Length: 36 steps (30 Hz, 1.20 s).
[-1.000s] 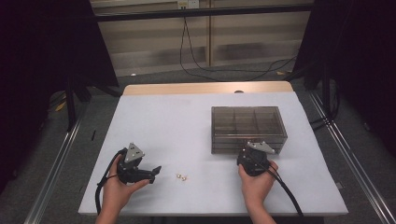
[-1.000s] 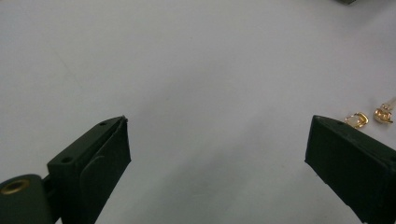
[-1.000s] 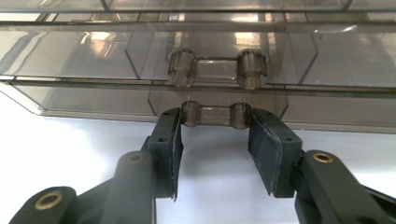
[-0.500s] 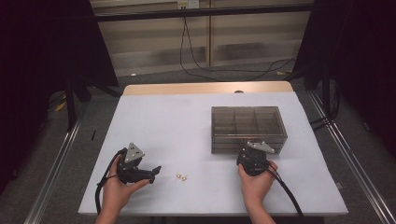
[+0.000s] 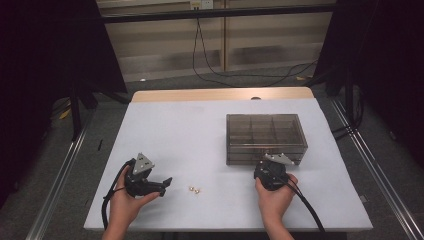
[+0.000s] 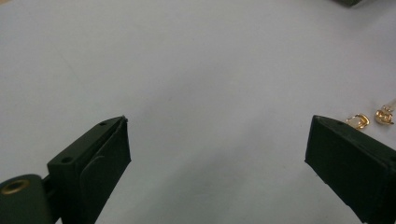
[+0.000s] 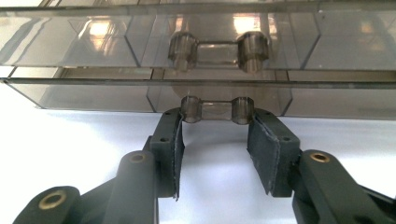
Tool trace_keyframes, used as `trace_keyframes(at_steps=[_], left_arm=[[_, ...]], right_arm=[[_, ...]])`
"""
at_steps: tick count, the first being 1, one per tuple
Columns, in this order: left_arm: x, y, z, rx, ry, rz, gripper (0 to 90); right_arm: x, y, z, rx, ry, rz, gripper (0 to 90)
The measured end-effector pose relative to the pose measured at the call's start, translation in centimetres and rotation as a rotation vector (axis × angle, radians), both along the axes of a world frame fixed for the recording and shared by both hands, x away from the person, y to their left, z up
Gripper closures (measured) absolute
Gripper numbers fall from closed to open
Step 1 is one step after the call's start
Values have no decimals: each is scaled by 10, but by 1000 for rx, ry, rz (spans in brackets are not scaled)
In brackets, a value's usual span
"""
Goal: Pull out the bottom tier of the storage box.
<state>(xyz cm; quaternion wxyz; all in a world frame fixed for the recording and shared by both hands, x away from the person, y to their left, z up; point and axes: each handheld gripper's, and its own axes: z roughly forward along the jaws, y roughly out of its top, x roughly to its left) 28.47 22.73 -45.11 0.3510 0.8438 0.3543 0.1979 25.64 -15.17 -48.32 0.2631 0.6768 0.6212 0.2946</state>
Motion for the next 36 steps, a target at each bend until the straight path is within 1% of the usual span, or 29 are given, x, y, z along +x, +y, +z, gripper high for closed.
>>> trace_keyframes(at_steps=[4,6,7,9,10,12,13,14,15,16,18,19,20,21,23,24,25,26,28,29,30,31,32,33,34,35,36], left_arm=[[0,-1,0,-2,4,-2,64],[0,-2,0,5,4,-7,64],[0,-3,-1,-2,6,-4,64],[-1,-5,0,9,7,-14,64],[-1,-6,0,8,9,-14,64],[-1,-8,0,-1,14,-16,64],[-2,-9,0,2,16,-17,64],[-2,-10,0,-5,19,-19,64],[-2,-10,0,-5,19,-19,64],[-3,-13,0,-11,23,-24,64],[-4,-14,1,-11,30,-28,64],[-4,-16,1,-16,29,-30,63],[-5,-17,2,-8,33,-34,63],[-6,-21,2,-19,37,-32,63],[-6,-23,2,-18,39,-38,63],[-7,-27,2,-25,45,-38,63],[-7,-27,2,-25,45,-38,63],[-8,-31,4,-27,43,-44,63],[-8,-34,4,-26,47,-48,63],[-9,-39,5,-42,52,-44,63],[-9,-39,5,-42,52,-44,63],[-9,-46,6,-40,55,-54,63],[-9,-46,6,-40,55,-54,63],[-10,-49,5,-33,58,-57,63],[-10,-52,4,-39,66,-62,63],[-11,-58,4,-33,73,-75,63],[-11,-58,4,-33,73,-75,63]], right_arm=[[-4,-1,0,3,-6,6,563],[-6,-1,-1,2,-12,7,562],[-8,-1,-1,2,-16,12,562],[-10,-2,-1,2,-18,16,560],[-11,-2,-1,3,-18,21,558],[-12,-3,-2,-4,-24,31,529],[-13,-4,-3,-6,-25,37,515],[-13,-4,-2,-9,-26,45,498],[-13,-4,-2,-9,-26,45,498],[-15,-6,-3,-11,-21,59,450],[-15,-7,-3,-6,-21,65,432],[-16,-9,-2,-6,-20,71,415],[-17,-11,-2,-10,-20,76,396],[-19,-15,-2,-9,-19,82,390],[-20,-17,-2,-13,-23,84,385],[-22,-23,-2,-15,-26,88,378],[-22,-23,-2,-15,-26,88,378],[-24,-29,-1,-9,-29,92,375],[-26,-34,1,-12,-27,98,365],[-26,-37,2,-14,-27,98,358],[-26,-37,2,-14,-27,98,358],[-28,-43,4,-14,-36,99,357],[-29,-46,6,-11,-38,99,355],[-29,-46,6,-11,-38,99,355],[-30,-53,8,-1,-43,100,356],[-31,-55,9,1,-40,102,355],[-31,-55,9,1,-40,102,355]])
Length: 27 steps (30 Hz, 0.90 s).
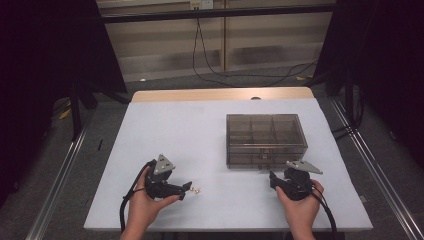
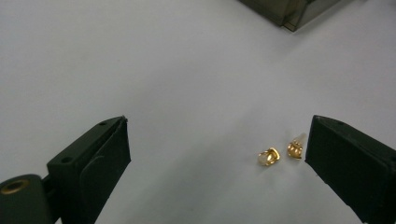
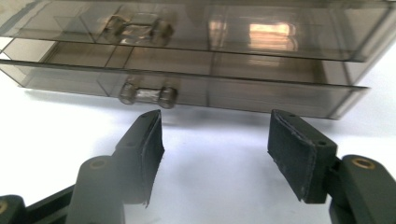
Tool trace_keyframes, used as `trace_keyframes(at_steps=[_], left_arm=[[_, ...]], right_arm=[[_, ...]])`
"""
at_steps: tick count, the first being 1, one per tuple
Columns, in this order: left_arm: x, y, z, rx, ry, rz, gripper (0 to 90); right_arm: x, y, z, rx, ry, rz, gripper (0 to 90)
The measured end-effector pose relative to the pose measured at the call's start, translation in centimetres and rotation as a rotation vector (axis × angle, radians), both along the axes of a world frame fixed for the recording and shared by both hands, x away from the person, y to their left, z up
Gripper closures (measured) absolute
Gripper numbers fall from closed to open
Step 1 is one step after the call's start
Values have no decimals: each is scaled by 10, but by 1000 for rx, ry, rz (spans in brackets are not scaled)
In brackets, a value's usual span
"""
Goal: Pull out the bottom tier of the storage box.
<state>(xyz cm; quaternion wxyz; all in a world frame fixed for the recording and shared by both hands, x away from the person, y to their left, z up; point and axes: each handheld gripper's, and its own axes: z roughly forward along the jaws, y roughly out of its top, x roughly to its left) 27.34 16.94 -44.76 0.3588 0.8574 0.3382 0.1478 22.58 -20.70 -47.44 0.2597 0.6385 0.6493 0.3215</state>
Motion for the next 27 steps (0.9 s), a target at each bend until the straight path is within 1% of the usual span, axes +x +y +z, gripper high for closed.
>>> trace_keyframes(at_steps=[1,2,4,5,6,7,8,10,11,12,14,16,17,18,20,21,24,25,26,27], left_arm=[[0,-2,0,-4,2,-10,63],[-1,-6,1,3,5,-17,63],[-1,-8,1,-5,6,-21,63],[-1,-12,0,2,11,-19,63],[-1,-14,0,-8,21,-19,63],[-1,-14,0,-8,21,-19,63],[-1,-16,-1,-12,18,-23,63],[-1,-21,-1,-17,28,-26,63],[0,-25,-1,-15,27,-35,63],[0,-25,-1,-15,27,-35,63],[0,-31,-1,-27,34,-37,63],[1,-36,-1,-26,36,-32,63],[2,-41,-1,-33,39,-40,63],[2,-44,-2,-28,39,-41,63],[2,-49,-3,-32,46,-39,63],[2,-49,-3,-32,46,-39,63],[3,-58,-4,-21,53,-37,63],[3,-58,-4,-21,53,-37,63],[5,-61,-5,-25,58,-45,63],[5,-64,-5,-27,53,-38,64]], right_arm=[[-1,-3,1,5,2,1,353],[-2,-8,2,2,0,4,351],[-2,-10,2,5,-1,2,348],[-3,-15,4,11,-9,8,343],[-3,-17,5,10,-12,10,344],[-3,-17,5,10,-12,10,344],[-3,-19,5,6,-11,14,344],[-3,-23,6,6,-8,20,340],[-4,-25,6,5,-11,35,335],[-4,-25,6,5,-11,35,335],[-4,-27,6,8,-14,45,333],[-5,-31,7,14,-20,62,329],[-4,-33,7,17,-21,68,326],[-5,-35,7,19,-20,66,326],[-5,-39,8,25,-16,77,320],[-5,-41,8,23,-16,79,317],[-5,-46,8,17,-14,94,312],[-5,-46,8,17,-14,94,312],[-5,-50,8,21,-18,104,309],[-5,-51,8,28,-22,108,308]])
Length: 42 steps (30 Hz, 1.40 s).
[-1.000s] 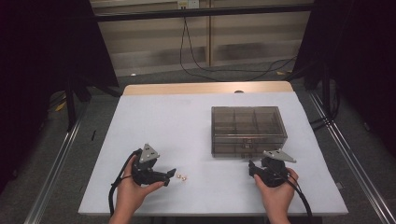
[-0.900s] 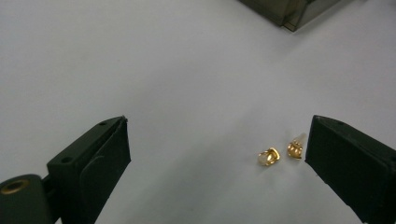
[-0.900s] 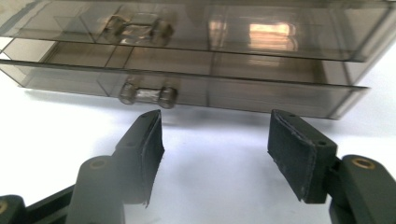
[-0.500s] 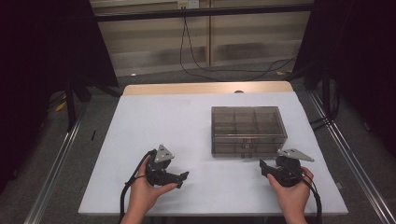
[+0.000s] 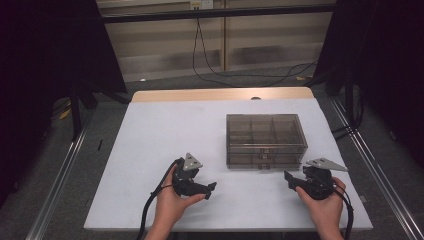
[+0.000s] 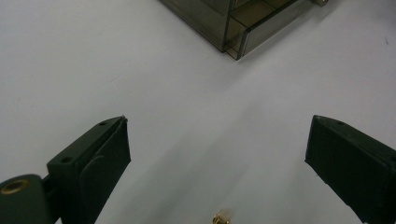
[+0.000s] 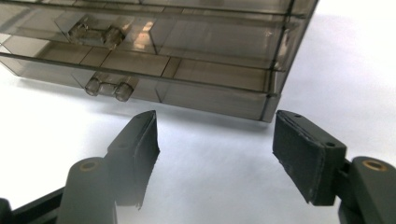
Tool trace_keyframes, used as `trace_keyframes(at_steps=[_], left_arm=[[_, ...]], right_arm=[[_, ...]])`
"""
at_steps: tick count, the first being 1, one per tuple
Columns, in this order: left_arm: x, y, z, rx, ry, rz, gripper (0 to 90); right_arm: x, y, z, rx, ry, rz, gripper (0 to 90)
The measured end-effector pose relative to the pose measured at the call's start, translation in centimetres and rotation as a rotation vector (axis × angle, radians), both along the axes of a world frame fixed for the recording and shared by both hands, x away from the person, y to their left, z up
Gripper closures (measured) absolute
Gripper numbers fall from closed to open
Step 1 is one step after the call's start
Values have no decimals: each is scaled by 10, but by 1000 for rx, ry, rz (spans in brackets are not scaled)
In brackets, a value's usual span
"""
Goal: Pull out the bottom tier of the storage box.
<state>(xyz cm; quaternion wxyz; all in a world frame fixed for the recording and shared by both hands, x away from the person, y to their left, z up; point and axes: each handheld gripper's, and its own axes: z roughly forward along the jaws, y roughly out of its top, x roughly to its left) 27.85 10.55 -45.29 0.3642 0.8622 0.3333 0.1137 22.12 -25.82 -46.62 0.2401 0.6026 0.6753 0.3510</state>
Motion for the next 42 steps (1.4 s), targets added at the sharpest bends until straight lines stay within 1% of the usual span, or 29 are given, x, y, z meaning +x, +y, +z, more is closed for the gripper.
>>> trace_keyframes(at_steps=[2,4,5,6,7,11,12,13,14,16,17,19,20,22,23,25,27,28,29,30,31,33,34,35,37,39,40,42], left_arm=[[0,-2,0,-2,4,4,64],[2,-6,-1,6,1,11,65],[3,-10,-2,-2,-1,13,68],[3,-10,-2,-2,-1,13,74],[4,-14,-3,-12,2,14,77],[6,-21,-4,-4,11,14,87],[6,-23,-5,-8,13,15,93],[7,-25,-5,-13,11,8,93],[8,-29,-6,-8,18,-1,105],[8,-31,-6,-9,23,2,123],[9,-34,-7,-15,20,-3,123],[9,-38,-9,-13,26,-2,143],[10,-40,-11,-23,31,-11,151],[11,-43,-12,-18,27,-7,168],[12,-46,-13,-29,30,-9,203],[12,-47,-14,-36,24,-18,216],[14,-49,-15,-38,27,-15,256],[14,-49,-15,-38,27,-15,261],[14,-50,-16,-47,33,-15,261],[14,-51,-16,-45,24,-29,279],[14,-51,-16,-45,24,-29,291],[15,-52,-16,-42,25,-28,297],[15,-53,-17,-47,30,-32,320],[16,-53,-16,-41,25,-37,320],[16,-56,-17,-58,23,-38,340],[17,-59,-16,-67,20,-44,366],[17,-60,-16,-60,13,-50,377],[17,-61,-16,-58,14,-51,385]], right_arm=[[0,-2,0,-3,-4,9,308],[0,-5,0,4,-5,18,300],[1,-8,-1,5,-3,24,294],[1,-8,-1,5,-3,24,294],[2,-10,-1,13,-4,38,290],[2,-14,-1,22,-17,52,290],[3,-15,-1,29,-20,66,289],[3,-15,-1,29,-20,66,289],[4,-17,-1,29,-25,76,288],[4,-18,-1,32,-23,86,288],[4,-18,-1,32,-23,86,288],[5,-20,-2,31,-25,87,289],[5,-20,-2,30,-26,89,290],[6,-22,-3,32,-29,95,292],[7,-22,-4,34,-37,105,297],[8,-22,-4,32,-39,108,298],[10,-22,-5,39,-39,116,309],[10,-22,-5,39,-39,116,309],[10,-22,-6,39,-41,116,309],[11,-23,-5,43,-48,124,324],[12,-23,-5,52,-52,130,330],[12,-23,-5,50,-61,132,347],[13,-22,-5,51,-61,135,357],[13,-22,-5,51,-61,135,357],[14,-23,-5,53,-65,138,369],[14,-21,-5,52,-67,144,373],[14,-21,-5,47,-69,141,372],[14,-21,-5,47,-69,136,370]])
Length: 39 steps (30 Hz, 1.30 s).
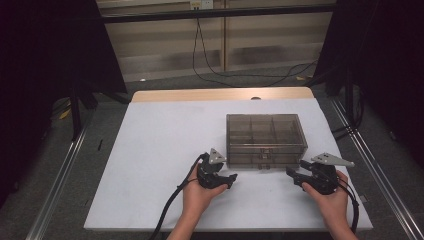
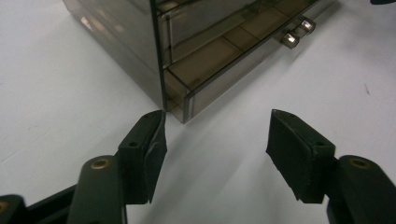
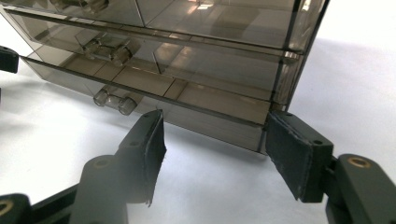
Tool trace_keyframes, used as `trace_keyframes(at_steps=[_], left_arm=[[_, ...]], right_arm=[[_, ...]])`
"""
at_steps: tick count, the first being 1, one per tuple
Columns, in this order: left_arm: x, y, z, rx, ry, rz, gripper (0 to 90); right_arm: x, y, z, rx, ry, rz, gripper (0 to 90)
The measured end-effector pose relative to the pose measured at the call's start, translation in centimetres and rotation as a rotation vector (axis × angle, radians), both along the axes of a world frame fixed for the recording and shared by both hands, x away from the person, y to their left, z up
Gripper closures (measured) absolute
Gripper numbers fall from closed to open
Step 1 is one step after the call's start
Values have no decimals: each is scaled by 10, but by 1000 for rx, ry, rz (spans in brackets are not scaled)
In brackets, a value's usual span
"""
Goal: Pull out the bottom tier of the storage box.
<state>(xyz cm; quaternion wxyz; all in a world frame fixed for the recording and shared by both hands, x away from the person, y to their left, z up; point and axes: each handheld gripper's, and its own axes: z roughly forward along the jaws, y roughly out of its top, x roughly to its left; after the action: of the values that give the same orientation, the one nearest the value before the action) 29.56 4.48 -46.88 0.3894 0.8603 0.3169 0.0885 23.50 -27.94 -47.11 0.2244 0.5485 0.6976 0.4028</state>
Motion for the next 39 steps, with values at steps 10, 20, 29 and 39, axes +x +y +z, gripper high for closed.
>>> trace_keyframes(at_steps=[10,20,29,39], left_arm=[[1,-12,-1,7,-25,-9,432],[-1,-13,1,28,-23,9,502],[-7,-10,2,35,-5,11,556],[-9,-8,2,43,-12,55,677]], right_arm=[[4,-3,-3,-20,13,14,351],[-1,-5,-4,-51,20,28,454],[-6,-7,-6,-48,26,31,564],[-9,-10,-5,-46,28,40,618]])
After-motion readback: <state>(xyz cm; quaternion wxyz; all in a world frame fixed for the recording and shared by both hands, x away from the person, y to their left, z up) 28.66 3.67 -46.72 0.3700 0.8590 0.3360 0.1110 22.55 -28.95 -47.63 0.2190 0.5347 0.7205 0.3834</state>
